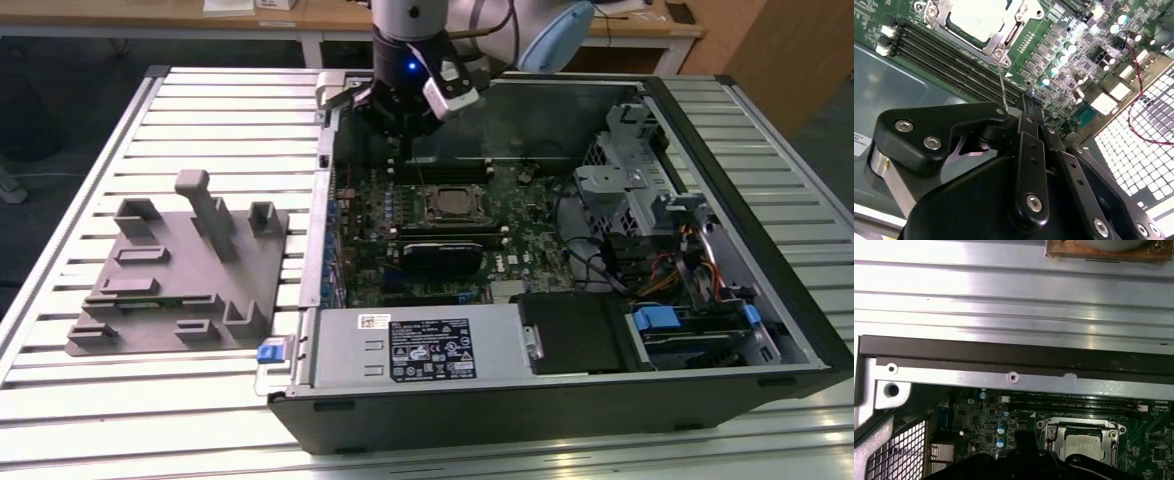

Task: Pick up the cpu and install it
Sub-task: 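Install the first cpu locking lever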

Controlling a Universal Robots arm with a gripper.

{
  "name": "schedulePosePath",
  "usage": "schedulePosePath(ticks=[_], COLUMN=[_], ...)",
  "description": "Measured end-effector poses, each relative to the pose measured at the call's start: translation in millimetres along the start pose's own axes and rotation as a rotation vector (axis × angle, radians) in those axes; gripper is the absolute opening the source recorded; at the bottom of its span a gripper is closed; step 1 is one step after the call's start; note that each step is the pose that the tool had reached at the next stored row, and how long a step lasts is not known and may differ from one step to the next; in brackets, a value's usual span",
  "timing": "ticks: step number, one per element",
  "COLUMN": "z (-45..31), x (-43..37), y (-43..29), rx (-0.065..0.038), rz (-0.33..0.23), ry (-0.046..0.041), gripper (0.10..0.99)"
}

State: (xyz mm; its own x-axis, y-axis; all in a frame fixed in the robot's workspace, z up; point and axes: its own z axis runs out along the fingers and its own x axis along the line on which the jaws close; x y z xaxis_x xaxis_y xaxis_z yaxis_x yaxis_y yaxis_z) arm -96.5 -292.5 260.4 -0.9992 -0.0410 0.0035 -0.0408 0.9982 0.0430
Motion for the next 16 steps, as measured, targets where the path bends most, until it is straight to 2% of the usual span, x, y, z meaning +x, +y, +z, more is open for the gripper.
schedulePosePath(ticks=[7,16], z=[0.7,1.1], x=[-9.6,-12.9], y=[1.7,1.6], rx=[0.000,0.000], rz=[0.002,0.005], ry=[0.0001,-0.0002], gripper=[0.106,0.106])
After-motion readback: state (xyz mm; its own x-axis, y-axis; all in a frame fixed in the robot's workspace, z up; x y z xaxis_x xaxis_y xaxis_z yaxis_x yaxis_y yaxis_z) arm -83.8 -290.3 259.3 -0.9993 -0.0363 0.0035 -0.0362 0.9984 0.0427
